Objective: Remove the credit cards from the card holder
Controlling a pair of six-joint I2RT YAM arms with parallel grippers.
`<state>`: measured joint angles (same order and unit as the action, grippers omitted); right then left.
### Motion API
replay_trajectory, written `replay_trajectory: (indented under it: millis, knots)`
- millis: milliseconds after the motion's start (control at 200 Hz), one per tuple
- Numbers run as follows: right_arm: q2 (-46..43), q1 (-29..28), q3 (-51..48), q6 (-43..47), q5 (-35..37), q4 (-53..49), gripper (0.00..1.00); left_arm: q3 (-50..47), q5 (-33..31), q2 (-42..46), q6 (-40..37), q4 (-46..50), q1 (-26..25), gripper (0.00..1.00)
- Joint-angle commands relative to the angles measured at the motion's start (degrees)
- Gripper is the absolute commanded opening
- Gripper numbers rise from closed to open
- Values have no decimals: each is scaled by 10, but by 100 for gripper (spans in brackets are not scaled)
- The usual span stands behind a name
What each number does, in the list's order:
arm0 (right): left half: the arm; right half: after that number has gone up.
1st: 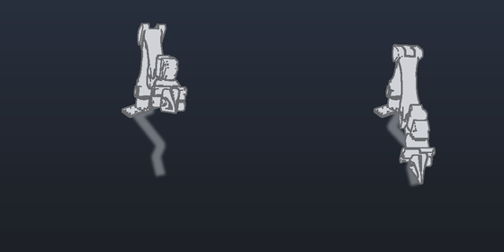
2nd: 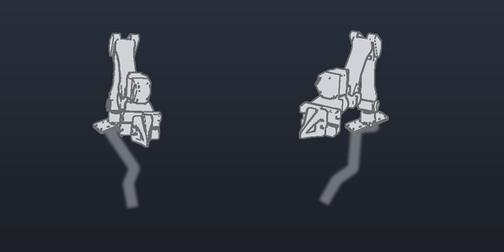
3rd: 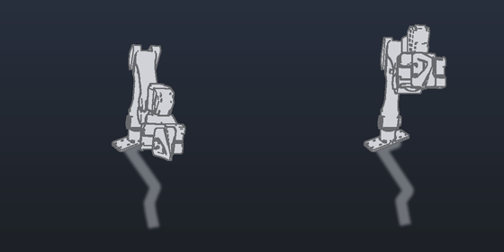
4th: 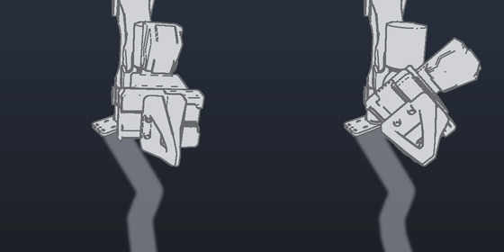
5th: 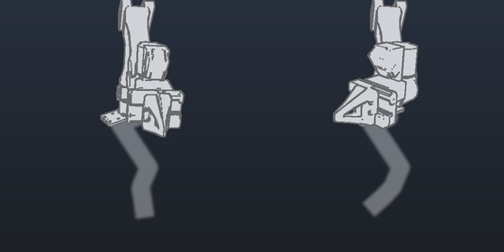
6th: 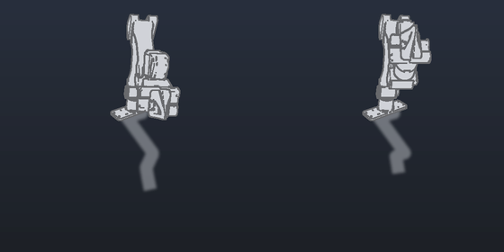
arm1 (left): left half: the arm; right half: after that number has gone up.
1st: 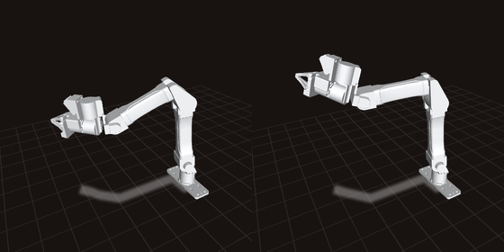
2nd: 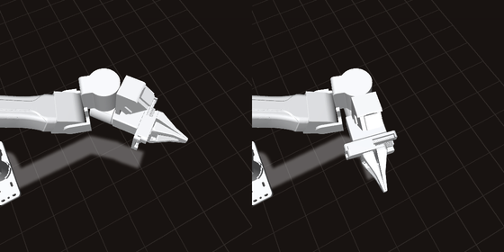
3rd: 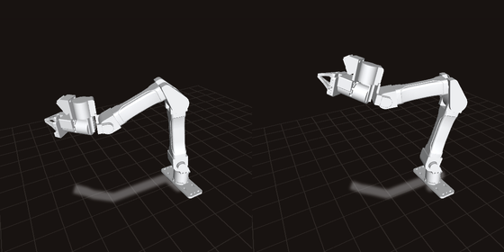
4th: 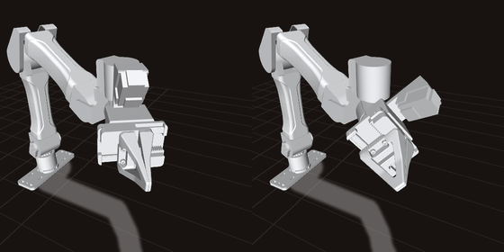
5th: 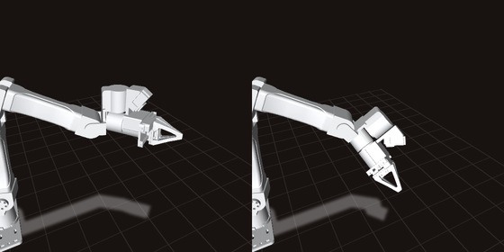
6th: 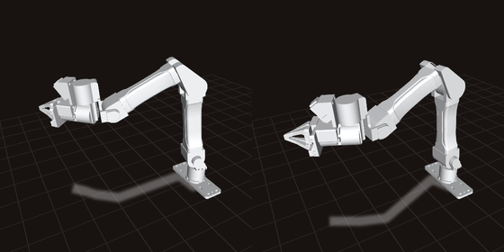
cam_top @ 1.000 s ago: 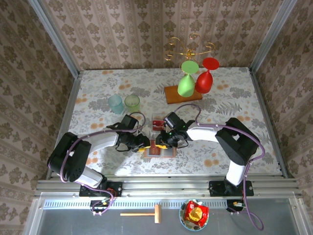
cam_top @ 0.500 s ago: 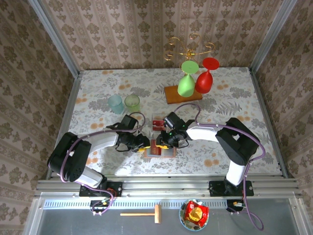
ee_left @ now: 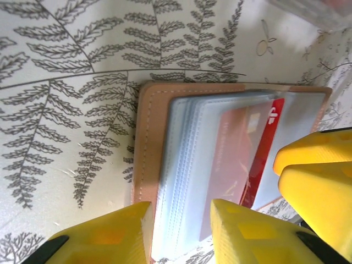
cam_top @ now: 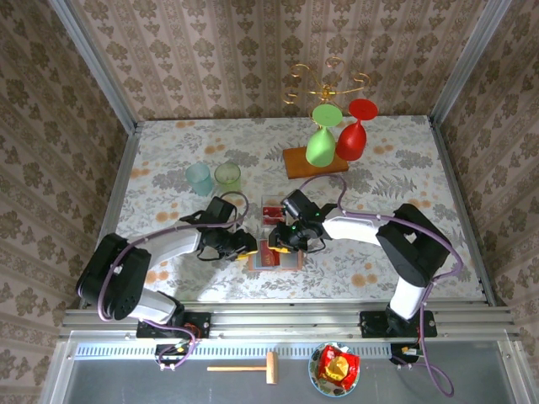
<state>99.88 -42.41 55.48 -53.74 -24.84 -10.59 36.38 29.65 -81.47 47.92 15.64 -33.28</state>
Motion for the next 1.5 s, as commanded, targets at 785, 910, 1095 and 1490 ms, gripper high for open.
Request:
replay_trajectory:
  millis: [785, 910, 1095, 1490]
  knots:
    - [-14, 18, -49, 1, -29, 41, 25, 19, 9, -45, 6, -27, -26, 7]
    - [-7, 18, -52, 0, -33, 47, 24, 14, 0, -54, 0, -19, -27, 7]
    - [-2, 18, -49, 6, -22, 35, 24, 8, -2, -62, 0, -22, -27, 6]
    - [2, 20, -59, 10, -16, 36, 25, 13, -9, -78, -10, -1, -27, 5]
